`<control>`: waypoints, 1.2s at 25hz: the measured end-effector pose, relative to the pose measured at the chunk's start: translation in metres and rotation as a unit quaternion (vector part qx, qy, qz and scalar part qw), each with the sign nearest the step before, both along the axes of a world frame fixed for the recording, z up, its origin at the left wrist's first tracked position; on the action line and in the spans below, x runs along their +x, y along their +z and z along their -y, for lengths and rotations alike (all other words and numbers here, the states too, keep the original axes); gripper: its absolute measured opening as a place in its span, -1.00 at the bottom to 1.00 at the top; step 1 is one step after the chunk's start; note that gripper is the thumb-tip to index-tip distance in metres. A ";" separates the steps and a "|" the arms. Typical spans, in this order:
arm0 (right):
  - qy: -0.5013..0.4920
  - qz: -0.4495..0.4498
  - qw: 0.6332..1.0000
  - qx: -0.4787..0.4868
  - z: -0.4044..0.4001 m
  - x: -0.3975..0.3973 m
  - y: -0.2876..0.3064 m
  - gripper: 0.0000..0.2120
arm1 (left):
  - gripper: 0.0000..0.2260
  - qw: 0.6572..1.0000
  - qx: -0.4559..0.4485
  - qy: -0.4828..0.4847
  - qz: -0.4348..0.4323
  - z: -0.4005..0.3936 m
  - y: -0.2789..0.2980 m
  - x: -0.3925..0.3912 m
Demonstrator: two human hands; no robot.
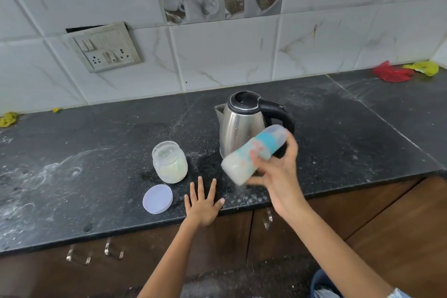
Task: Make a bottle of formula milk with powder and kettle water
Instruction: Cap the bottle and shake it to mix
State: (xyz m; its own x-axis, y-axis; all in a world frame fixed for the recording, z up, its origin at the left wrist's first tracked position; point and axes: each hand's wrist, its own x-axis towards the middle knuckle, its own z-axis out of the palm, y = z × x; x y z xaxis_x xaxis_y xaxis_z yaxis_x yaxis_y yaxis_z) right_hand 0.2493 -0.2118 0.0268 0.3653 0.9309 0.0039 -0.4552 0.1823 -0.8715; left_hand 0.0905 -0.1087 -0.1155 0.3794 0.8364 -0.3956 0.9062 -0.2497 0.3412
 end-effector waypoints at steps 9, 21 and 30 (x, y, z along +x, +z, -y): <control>-0.064 -0.036 0.997 -0.004 0.008 -0.004 -0.004 -0.11 | -0.41 1.000 -0.020 -0.010 -0.012 -0.004 -0.003 0.001; 0.089 0.041 0.994 -0.045 0.011 -0.015 -0.010 -0.12 | -0.33 0.998 -0.014 0.038 0.039 -0.004 -0.002 -0.003; 0.061 0.074 0.995 -0.012 0.005 -0.008 -0.002 -0.15 | -0.37 1.000 0.001 0.007 -0.011 -0.003 -0.003 -0.001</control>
State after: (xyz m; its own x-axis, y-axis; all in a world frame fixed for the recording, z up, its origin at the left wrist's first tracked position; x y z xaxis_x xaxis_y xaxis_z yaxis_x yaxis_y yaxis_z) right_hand 0.2415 -0.2172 0.0252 0.2467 0.9687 0.0262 -0.3390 0.1116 -0.9341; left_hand 0.0899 -0.1060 -0.1183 0.3589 0.8427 -0.4014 0.9169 -0.2377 0.3207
